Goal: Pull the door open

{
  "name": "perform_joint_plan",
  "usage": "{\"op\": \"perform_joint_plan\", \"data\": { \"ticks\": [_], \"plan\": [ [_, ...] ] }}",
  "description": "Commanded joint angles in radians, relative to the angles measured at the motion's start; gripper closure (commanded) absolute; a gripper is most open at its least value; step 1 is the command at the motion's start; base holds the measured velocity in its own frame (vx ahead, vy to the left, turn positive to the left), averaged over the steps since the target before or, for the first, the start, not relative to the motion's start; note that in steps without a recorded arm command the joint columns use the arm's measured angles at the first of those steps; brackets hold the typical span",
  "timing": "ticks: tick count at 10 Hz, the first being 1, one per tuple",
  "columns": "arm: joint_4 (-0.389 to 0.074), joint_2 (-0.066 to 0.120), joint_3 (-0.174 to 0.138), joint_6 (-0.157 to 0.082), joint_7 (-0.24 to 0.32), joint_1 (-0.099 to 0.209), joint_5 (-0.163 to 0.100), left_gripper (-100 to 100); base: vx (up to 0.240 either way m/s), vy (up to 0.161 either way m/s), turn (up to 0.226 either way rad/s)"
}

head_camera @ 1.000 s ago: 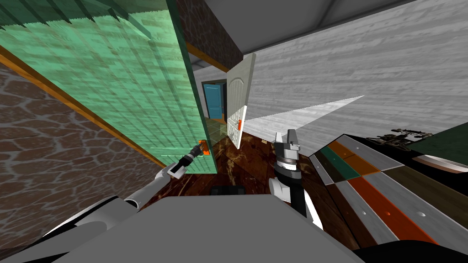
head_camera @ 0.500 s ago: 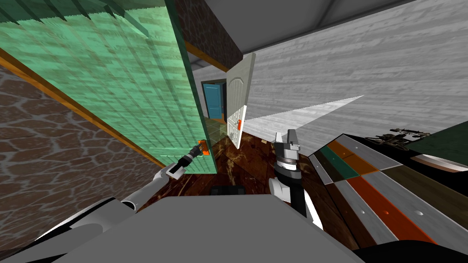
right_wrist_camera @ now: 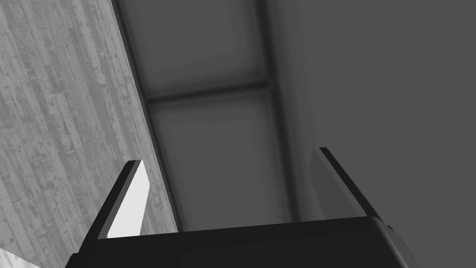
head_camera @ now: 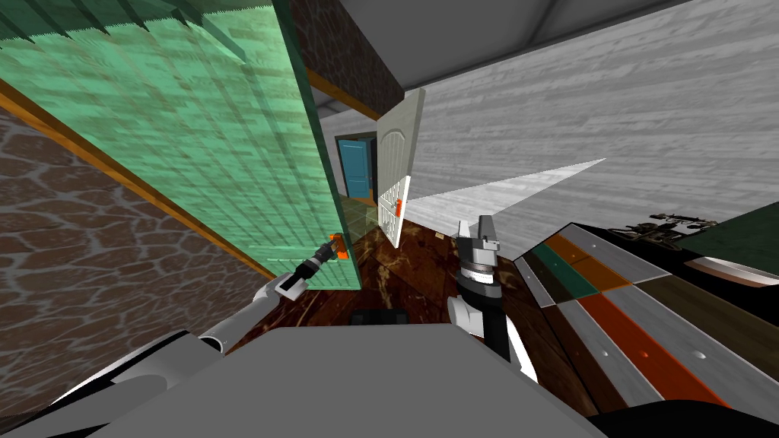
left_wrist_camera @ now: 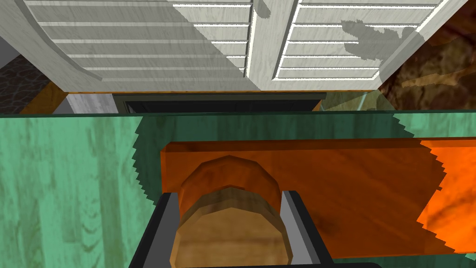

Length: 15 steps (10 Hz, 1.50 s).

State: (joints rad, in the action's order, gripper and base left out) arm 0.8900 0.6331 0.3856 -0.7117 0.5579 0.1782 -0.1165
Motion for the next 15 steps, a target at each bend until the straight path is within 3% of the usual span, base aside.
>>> {"op": "perform_joint_plan", "data": {
  "ticks": [1,4,5,14,15],
  "plan": [
    [-0.003,0.001,-0.002,-0.002,0.001,0.001,-0.001,100,0.005,0.009,0.025],
    [-0.003,0.001,-0.002,-0.002,0.001,0.001,-0.001,100,-0.001,-0.002,-0.006],
    [0.011,0.022,0.006,-0.02,0.014,-0.019,-0.002,100,0.0,0.0,0.0],
    [0.011,0.022,0.006,-0.02,0.014,-0.019,-0.002,100,0.0,0.0,-0.001],
    [0.021,0.04,0.012,-0.041,0.025,-0.037,-0.004,100,0.0,0.0,0.0]
  ]
}}
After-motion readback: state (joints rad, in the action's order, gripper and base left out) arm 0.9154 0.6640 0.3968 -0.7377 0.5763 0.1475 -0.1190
